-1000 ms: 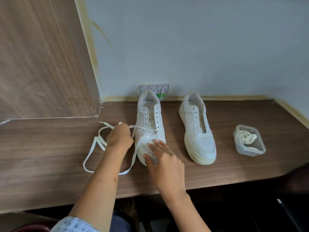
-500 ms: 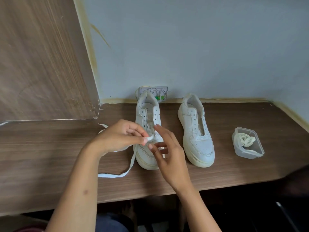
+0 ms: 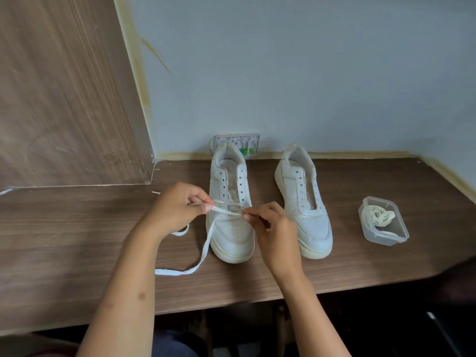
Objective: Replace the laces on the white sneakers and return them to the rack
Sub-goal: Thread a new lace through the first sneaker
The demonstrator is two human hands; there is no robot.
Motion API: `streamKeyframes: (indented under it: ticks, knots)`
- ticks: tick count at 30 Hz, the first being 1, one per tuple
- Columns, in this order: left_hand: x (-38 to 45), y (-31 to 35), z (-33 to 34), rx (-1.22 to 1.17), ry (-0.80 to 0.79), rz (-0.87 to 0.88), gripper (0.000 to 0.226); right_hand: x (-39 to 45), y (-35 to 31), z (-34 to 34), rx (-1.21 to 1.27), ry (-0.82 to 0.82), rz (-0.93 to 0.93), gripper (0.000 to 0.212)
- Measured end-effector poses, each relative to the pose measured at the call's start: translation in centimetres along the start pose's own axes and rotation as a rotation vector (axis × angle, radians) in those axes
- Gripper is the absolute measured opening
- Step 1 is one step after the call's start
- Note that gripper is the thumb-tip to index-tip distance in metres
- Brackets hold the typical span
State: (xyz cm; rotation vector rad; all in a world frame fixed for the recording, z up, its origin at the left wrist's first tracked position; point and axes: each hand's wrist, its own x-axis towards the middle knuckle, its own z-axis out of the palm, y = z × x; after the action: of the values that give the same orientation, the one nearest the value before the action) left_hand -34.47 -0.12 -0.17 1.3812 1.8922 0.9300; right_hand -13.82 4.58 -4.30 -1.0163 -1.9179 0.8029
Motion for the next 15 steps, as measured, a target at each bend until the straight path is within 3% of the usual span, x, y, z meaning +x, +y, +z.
streamKeyframes:
  ticks: [4, 7, 10, 15]
  knots:
    - [0.0, -0.3, 0.3, 0.051, -0.029, -0.006, 0.010, 0.5, 0.2, 0.3, 0.049, 0.043, 0.037, 0.021]
    - [0.3, 0.5, 0.9, 0.083, 0.006, 0.096, 0.021, 0.9, 0.0, 0.7, 0.081, 0.078, 0.017, 0.027]
    - [0.8, 1.7, 1.9, 0.029, 0.046, 0.216, 0.020, 1.3, -0.7, 0.9, 0.222, 0.110, 0.056, 0.022]
    - [1.5, 2.0, 3.5, 0.025, 0.089, 0.271, 0.012, 1.7, -1.8, 1.1, 0.444, 0.238, 0.123, 0.023]
